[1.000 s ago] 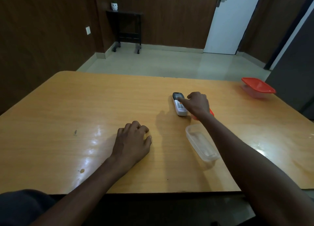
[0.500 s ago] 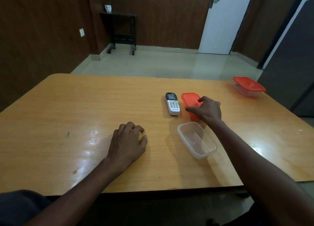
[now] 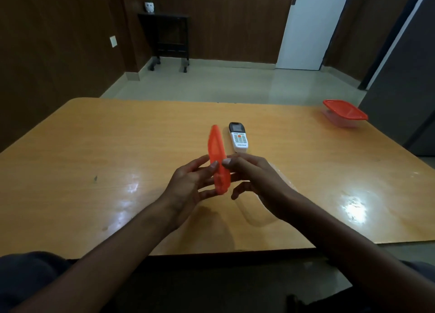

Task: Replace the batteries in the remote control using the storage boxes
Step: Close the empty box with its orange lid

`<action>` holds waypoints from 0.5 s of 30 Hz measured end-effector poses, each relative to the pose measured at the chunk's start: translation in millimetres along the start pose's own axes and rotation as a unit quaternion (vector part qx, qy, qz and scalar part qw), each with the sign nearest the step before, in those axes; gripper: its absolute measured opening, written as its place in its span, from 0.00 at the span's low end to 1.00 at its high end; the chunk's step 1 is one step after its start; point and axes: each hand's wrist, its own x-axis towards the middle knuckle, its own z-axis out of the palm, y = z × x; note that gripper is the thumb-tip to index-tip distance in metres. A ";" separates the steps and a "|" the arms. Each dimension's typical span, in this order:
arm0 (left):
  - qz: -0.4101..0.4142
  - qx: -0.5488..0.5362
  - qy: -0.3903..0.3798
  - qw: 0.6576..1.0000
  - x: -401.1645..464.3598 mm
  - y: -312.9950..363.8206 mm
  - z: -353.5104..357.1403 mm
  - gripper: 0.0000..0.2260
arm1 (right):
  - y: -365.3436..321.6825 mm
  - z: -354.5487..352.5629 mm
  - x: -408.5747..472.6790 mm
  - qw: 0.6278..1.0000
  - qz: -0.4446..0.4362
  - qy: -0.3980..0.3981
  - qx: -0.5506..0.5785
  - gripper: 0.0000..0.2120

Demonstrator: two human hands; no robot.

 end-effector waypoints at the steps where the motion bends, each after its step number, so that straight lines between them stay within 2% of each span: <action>1: -0.003 -0.007 0.015 1.000 -0.8 -0.7 -2.3 0.34 | 0.3 -0.7 -1.3 1.000 0.001 -0.005 0.005 0.14; 4: -0.010 -0.044 0.078 0.996 -0.3 -3.2 -11.0 0.31 | 2.3 -9.7 0.4 0.997 -0.033 0.033 -0.060 0.16; 6: -0.011 -0.072 0.104 0.992 -0.9 -3.7 -14.9 0.26 | 7.9 -20.0 4.9 0.969 -0.085 0.109 -0.207 0.12; 7: -0.012 -0.080 0.114 0.990 -1.5 -3.6 -16.9 0.24 | 11.5 -26.0 8.1 0.930 -0.103 0.151 -0.318 0.10; 9: -0.019 -0.089 0.121 0.989 -2.8 -3.8 -19.9 0.23 | 19.2 -37.3 13.6 0.822 -0.081 0.194 -0.529 0.14; 10: -0.022 -0.092 0.121 0.988 -3.1 -4.1 -20.6 0.22 | 21.9 -42.4 15.6 0.786 -0.042 0.189 -0.587 0.18; 11: -0.023 -0.092 0.121 0.988 -3.6 -4.3 -20.6 0.21 | 22.9 -45.7 16.7 0.769 0.004 0.177 -0.614 0.20; 13: -0.026 -0.088 0.121 0.988 -3.3 -4.8 -20.0 0.20 | 21.6 -48.1 16.2 0.763 0.077 0.151 -0.623 0.21; 15: -0.031 -0.091 0.110 0.989 -3.5 -4.7 -17.7 0.19 | 20.8 -49.0 16.8 0.773 0.098 0.133 -0.613 0.22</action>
